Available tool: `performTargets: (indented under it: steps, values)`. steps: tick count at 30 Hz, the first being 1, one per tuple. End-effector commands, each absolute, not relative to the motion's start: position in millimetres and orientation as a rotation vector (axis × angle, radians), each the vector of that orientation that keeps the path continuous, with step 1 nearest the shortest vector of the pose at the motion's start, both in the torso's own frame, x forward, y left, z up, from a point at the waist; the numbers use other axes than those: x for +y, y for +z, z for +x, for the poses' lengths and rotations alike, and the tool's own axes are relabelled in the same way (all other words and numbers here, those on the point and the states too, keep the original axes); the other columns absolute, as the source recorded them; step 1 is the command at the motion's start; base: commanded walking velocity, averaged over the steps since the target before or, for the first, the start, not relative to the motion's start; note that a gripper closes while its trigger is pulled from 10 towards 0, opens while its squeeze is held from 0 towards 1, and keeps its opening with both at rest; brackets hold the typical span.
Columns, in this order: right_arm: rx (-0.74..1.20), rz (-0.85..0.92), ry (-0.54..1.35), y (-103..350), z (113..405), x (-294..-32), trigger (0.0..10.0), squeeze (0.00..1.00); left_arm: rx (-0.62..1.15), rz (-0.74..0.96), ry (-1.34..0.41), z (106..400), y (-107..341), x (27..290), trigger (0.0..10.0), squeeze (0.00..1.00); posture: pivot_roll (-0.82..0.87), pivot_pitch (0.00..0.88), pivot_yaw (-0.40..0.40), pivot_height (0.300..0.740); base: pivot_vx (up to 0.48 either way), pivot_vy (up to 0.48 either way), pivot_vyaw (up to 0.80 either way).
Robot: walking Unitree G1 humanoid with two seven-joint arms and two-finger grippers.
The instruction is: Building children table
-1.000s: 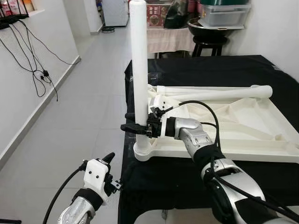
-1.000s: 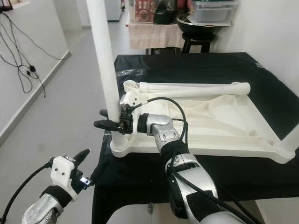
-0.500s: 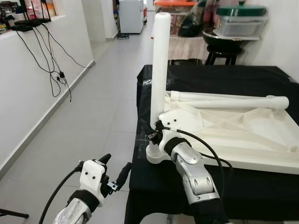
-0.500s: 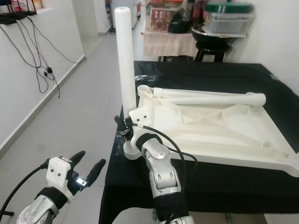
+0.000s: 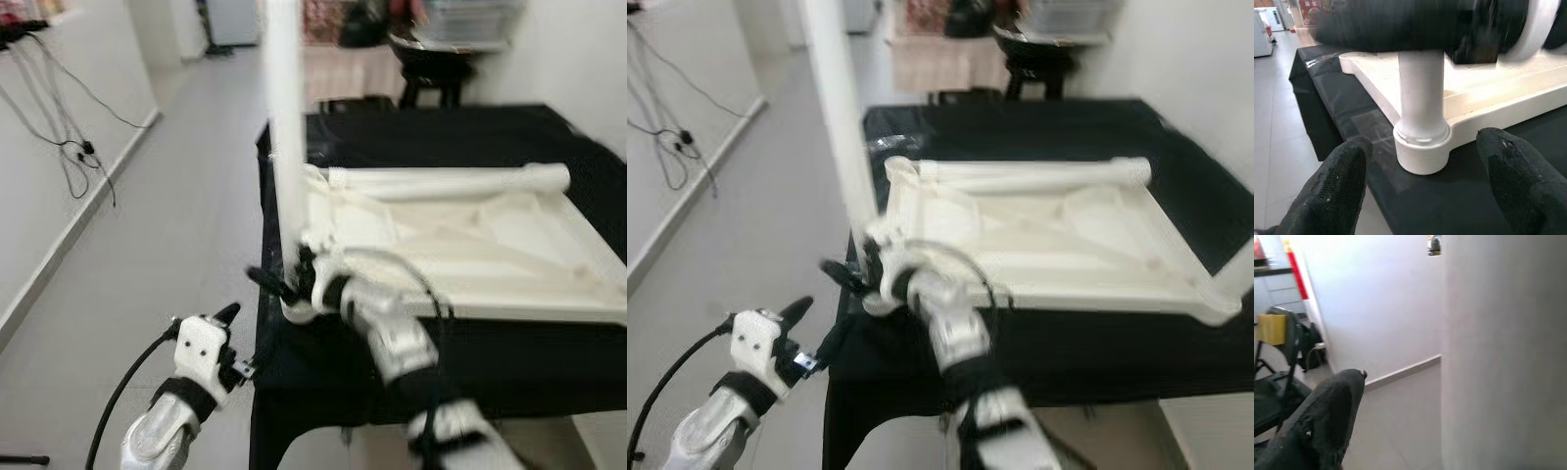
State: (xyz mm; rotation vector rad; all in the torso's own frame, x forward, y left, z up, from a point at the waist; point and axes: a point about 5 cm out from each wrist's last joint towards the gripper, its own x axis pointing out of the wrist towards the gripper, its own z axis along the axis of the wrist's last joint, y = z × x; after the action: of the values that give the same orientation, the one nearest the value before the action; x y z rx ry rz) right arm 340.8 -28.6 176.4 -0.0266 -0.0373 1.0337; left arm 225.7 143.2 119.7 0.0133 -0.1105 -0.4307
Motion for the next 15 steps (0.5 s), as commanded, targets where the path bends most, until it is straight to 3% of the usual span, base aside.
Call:
performTargets:
  steps: [1,3,12,13,14,15]
  values:
    - [-0.005,-0.040,1.235,171,341,-30,10.0,0.00,-0.086,0.031,-0.446,225,117,140,10.0,0.00,0.05,0.040,-0.008,0.740,0.000,0.000,0.00]
    - [0.003,-0.062,1.315,175,347,-36,10.0,0.00,-0.088,0.040,-0.449,225,118,138,10.0,0.00,0.05,0.035,-0.008,0.740,0.000,0.000,0.00]
    - [0.059,-0.049,1.317,177,358,-38,10.0,0.00,-0.086,0.044,-0.438,220,119,141,10.0,0.00,0.07,0.031,-0.009,0.740,0.000,0.000,0.00]
    - [0.095,-0.044,1.299,175,362,-41,4.7,0.00,-0.081,0.052,-0.436,218,118,141,10.0,0.00,0.08,0.027,-0.012,0.740,0.000,0.000,0.00]
    - [0.095,-0.044,1.299,175,362,-41,4.7,0.00,-0.081,0.052,-0.436,218,118,141,10.0,0.00,0.08,0.027,-0.012,0.740,0.000,0.000,0.00]
    - [0.132,-0.046,1.286,171,365,-45,0.0,0.00,-0.073,0.055,-0.438,213,117,140,10.0,0.00,0.08,0.025,-0.011,0.740,0.000,0.000,0.00]
